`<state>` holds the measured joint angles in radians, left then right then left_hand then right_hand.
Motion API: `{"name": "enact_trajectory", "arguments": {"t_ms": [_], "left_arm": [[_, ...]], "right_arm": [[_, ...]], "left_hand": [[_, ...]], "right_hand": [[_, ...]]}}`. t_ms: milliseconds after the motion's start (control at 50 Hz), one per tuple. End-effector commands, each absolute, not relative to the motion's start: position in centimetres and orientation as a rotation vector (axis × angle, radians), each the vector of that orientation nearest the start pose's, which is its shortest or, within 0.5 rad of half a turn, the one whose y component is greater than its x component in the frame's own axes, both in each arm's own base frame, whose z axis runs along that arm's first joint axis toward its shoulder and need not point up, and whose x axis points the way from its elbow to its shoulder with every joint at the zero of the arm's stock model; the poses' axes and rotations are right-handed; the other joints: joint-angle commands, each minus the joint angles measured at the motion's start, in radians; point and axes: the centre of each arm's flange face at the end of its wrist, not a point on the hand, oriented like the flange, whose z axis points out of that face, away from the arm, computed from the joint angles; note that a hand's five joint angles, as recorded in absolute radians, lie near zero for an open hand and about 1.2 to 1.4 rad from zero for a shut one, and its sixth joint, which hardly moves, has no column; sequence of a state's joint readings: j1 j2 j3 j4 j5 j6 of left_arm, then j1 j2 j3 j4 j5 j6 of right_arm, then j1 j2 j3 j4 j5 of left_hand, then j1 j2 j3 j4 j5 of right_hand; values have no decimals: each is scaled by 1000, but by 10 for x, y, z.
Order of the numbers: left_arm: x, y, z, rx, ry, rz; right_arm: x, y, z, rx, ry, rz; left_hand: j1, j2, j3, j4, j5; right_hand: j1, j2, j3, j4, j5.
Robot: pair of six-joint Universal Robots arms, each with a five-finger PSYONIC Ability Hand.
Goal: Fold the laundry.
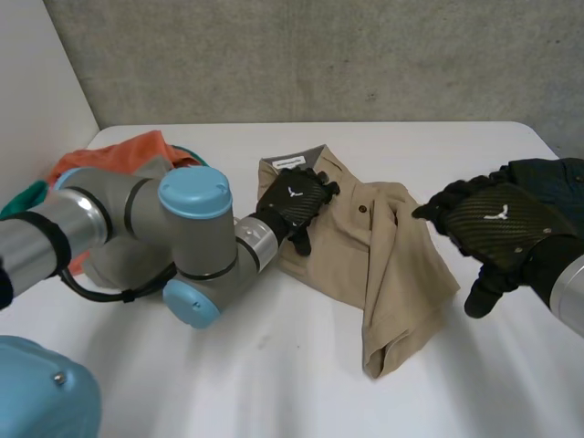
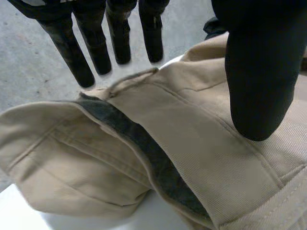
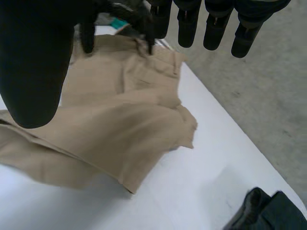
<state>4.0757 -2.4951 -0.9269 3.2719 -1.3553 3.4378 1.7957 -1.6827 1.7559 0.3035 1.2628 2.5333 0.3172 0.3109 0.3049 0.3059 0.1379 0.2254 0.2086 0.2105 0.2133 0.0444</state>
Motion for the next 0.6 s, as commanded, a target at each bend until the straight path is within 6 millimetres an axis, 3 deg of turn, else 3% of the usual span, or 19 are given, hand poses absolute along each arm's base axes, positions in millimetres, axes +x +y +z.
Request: {"name": "enact_trajectory", "arguments": {"t_ms": [20, 60, 100, 180, 200, 260, 280, 320, 340, 440, 480, 540, 600], "left_arm": [[-409, -298, 122, 1475, 2319, -2181], [-407, -302, 122, 1452, 2290, -2179], [-403, -309, 124, 1407, 2260, -2178], [-384, -337, 158, 1165, 2096, -2240], [-375, -349, 184, 1044, 2004, -2302], [-364, -364, 231, 876, 1827, -2450], [-359, -369, 266, 794, 1687, -2578], [-356, -371, 301, 735, 1539, -2703], [-353, -369, 334, 689, 1387, -2817], [-356, -356, 404, 604, 1117, -3095], [-362, -352, 411, 618, 1112, -3168], [-390, -336, 398, 791, 1200, -3273], [-420, -317, 355, 1098, 1454, -3251]], "right_arm": [[191, -217, 256, -1178, 2243, -1789], [190, -221, 251, -1176, 2245, -1765], [191, -224, 248, -1179, 2245, -1751], [192, -230, 242, -1174, 2254, -1734], [192, -233, 242, -1170, 2253, -1739], [193, -236, 243, -1167, 2241, -1757], [193, -238, 244, -1161, 2236, -1770], [194, -240, 246, -1156, 2224, -1784], [195, -242, 248, -1149, 2211, -1801], [195, -249, 253, -1116, 2190, -1842], [195, -251, 254, -1103, 2189, -1852], [192, -255, 256, -1078, 2195, -1875], [188, -259, 256, -1059, 2210, -1887]], "left_hand": [[535, 541, 547, 546, 540], [895, 901, 907, 906, 900], [1078, 1085, 1091, 1090, 1083], [1079, 1085, 1091, 1090, 1084], [1079, 1085, 1091, 1090, 1084], [1079, 1085, 1091, 1090, 1084], [1079, 1085, 1091, 1090, 1084], [1079, 1085, 1091, 1090, 1084], [1079, 1085, 1091, 1090, 1084], [1079, 1085, 1091, 1090, 1084], [1079, 1085, 1091, 1090, 1084], [1079, 1085, 1091, 1090, 1084], [1079, 1085, 1091, 1090, 1084]], "right_hand": [[-51, -34, -36, -39, -44], [-51, -34, -36, -39, -44], [-51, -34, -36, -39, -44], [-51, -34, -36, -39, -44], [-51, -34, -36, -39, -44], [-51, -34, -36, -39, -44], [-51, -34, -36, -39, -44], [-51, -34, -36, -39, -44], [-51, -34, -36, -39, -44], [-51, -34, -36, -39, -44], [-51, -34, -36, -39, -44], [-51, -34, -36, -39, -44], [-51, -34, -36, -39, -44]]}}
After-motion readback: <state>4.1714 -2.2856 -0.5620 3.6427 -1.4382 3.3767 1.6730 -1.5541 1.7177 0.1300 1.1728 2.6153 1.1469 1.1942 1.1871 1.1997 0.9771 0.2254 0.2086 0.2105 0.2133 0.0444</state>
